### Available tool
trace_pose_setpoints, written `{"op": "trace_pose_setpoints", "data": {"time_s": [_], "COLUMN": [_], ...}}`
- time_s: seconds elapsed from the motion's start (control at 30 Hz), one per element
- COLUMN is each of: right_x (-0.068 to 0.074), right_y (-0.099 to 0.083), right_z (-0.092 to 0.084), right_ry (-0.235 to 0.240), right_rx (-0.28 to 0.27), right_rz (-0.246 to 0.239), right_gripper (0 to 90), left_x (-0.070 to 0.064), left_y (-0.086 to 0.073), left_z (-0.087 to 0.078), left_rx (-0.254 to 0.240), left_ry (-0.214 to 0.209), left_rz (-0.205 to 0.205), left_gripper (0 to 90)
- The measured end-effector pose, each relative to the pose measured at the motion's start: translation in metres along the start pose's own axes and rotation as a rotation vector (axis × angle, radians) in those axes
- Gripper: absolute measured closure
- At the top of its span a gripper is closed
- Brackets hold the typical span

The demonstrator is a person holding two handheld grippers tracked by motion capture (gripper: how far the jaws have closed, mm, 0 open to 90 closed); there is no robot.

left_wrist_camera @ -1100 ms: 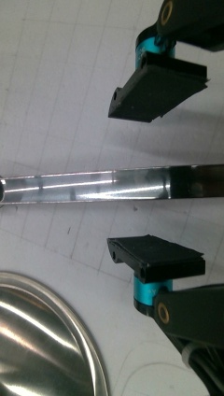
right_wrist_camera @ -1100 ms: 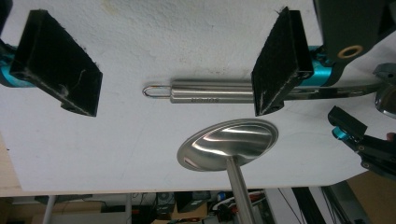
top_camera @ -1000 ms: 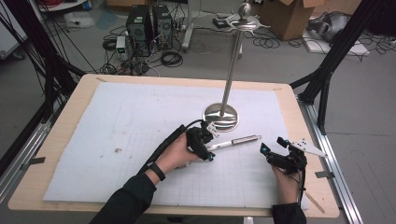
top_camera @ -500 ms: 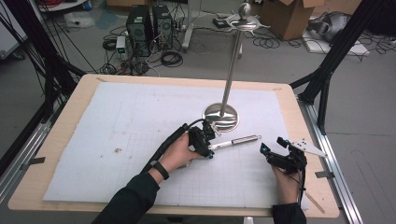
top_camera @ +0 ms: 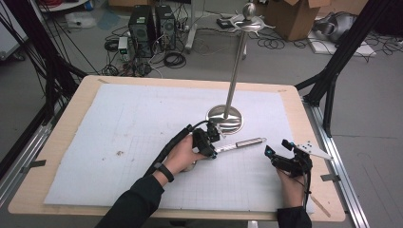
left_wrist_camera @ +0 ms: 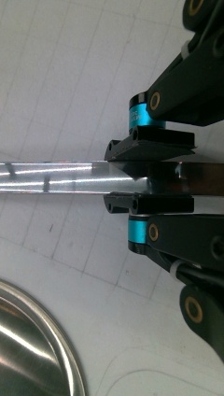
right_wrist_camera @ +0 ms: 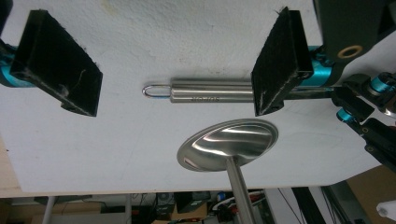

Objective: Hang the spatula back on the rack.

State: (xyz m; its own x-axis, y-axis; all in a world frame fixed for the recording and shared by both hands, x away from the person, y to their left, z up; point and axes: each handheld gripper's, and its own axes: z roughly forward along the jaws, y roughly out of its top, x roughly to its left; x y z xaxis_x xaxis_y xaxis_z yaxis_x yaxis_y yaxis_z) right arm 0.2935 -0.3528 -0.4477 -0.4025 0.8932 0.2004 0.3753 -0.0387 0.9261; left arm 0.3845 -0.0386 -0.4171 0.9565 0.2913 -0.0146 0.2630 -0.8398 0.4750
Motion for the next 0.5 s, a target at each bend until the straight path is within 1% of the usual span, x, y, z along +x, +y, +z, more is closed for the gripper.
{"op": "trace_pose_setpoints", "data": {"time_s": [0.07, 0.1, 0.3, 0.43, 0.5], "right_x": [-0.0001, -0.0002, -0.0004, -0.0004, -0.0004], "right_y": [0.0, 0.0, 0.0001, 0.0001, 0.0001], "right_z": [-0.0001, -0.0001, 0.0, 0.0, 0.0], "right_ry": [0.001, 0.003, 0.003, 0.003, 0.003], "right_rx": [0.0, 0.0, 0.001, 0.001, 0.001], "right_rz": [0.001, 0.0, -0.003, -0.003, -0.004], "right_gripper": [15.9, 15.9, 15.9, 15.9, 15.9], "left_x": [-0.0002, -0.0005, -0.0011, -0.0036, -0.0037], "left_y": [0.0001, 0.0003, 0.0002, 0.0002, 0.0001], "left_z": [-0.0001, -0.0005, -0.0001, -0.0006, -0.0007], "left_rx": [0.002, 0.007, 0.0, -0.001, 0.0], "left_ry": [0.003, 0.006, 0.009, 0.023, 0.02], "left_rz": [0.003, 0.013, 0.015, 0.036, 0.039], "left_gripper": [74.0, 74.0, 74.3, 74.4, 74.5]}}
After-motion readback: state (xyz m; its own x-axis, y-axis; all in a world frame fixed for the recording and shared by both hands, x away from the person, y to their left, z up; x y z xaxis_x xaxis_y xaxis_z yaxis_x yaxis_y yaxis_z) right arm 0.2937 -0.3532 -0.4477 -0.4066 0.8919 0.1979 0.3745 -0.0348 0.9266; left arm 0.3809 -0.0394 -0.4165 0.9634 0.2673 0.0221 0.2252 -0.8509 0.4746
